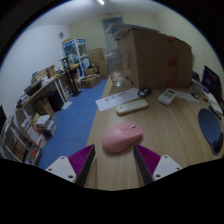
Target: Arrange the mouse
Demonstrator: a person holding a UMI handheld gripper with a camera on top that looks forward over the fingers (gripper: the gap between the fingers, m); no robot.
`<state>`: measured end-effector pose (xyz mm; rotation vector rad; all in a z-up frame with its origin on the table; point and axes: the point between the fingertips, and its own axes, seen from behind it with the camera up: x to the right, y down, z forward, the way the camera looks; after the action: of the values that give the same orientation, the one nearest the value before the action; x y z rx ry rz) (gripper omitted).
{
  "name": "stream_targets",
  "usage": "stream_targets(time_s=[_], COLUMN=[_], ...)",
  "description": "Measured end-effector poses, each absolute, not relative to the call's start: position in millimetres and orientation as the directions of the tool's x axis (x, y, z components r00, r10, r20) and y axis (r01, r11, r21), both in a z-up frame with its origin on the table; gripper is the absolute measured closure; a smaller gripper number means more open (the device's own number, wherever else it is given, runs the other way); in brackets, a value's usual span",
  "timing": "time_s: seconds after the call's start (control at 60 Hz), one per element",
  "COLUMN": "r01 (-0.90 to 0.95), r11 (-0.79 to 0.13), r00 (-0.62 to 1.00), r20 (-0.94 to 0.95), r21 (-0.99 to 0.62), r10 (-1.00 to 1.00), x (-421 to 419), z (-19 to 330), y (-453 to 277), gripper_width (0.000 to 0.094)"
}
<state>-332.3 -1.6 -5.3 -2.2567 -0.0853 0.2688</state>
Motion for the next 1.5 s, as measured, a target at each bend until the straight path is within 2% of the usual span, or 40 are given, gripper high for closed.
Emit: stream_targets(time_s=[0.283, 0.383, 0.45, 0.467, 0.517, 0.533, 0.75, 0.833, 0.917, 1.033, 1.133, 1.2, 1.25, 1.3, 1.417, 1.5], r01=[0.037, -0.001, -0.027, -0.031, -0.031, -0.029, -0.028, 0.022, 0.070, 0.083, 0.085, 0.092, 0.106, 0.107, 0.081, 0.065], r11=[-0.624, -0.608, -0.592, -0.587, -0.582, -0.584, -0.663, -0.690, -0.651, -0.498, -0.345, -0.321, -0.323, -0.371, -0.511, -0.594], r00=[0.997, 0.999, 1.000, 0.999, 0.999, 1.000, 0.999, 0.997, 0.984, 0.967, 0.970, 0.979, 0.985, 0.991, 0.997, 0.997], r20=[-0.014, -0.020, -0.018, -0.016, -0.016, -0.018, -0.044, -0.040, -0.053, -0.051, -0.001, 0.026, 0.054, 0.069, 0.061, 0.028], r21=[-0.781, -0.794, -0.806, -0.809, -0.813, -0.811, -0.748, -0.723, -0.756, -0.863, -0.935, -0.943, -0.940, -0.922, -0.856, -0.802], r10=[0.077, 0.025, -0.020, -0.030, -0.031, -0.025, 0.008, 0.073, 0.168, 0.250, 0.243, 0.205, 0.165, 0.114, 0.057, 0.071], x=[-336.2, -337.4, -334.3, -333.3, -334.6, -336.2, -338.2, -344.7, -353.4, -323.9, -237.4, -159.1, -95.5, -37.9, 54.5, 69.8], z=[-13.2, -11.9, -11.8, -11.5, -11.6, -11.9, -14.1, -8.6, 28.3, 131.1, 216.2, 230.8, 220.9, 201.8, 100.0, 44.7], y=[57.8, 71.6, 78.4, 79.3, 80.6, 79.9, 74.5, 64.5, 59.4, 73.0, 87.8, 93.4, 95.2, 95.6, 84.4, 70.4], gripper_width=[0.0129, 0.0126, 0.0195, 0.0174, 0.0321, 0.0405, 0.0580, 0.0594, 0.0595, 0.0596, 0.0596, 0.0599, 0.0600, 0.0599, 0.0599, 0.0598])
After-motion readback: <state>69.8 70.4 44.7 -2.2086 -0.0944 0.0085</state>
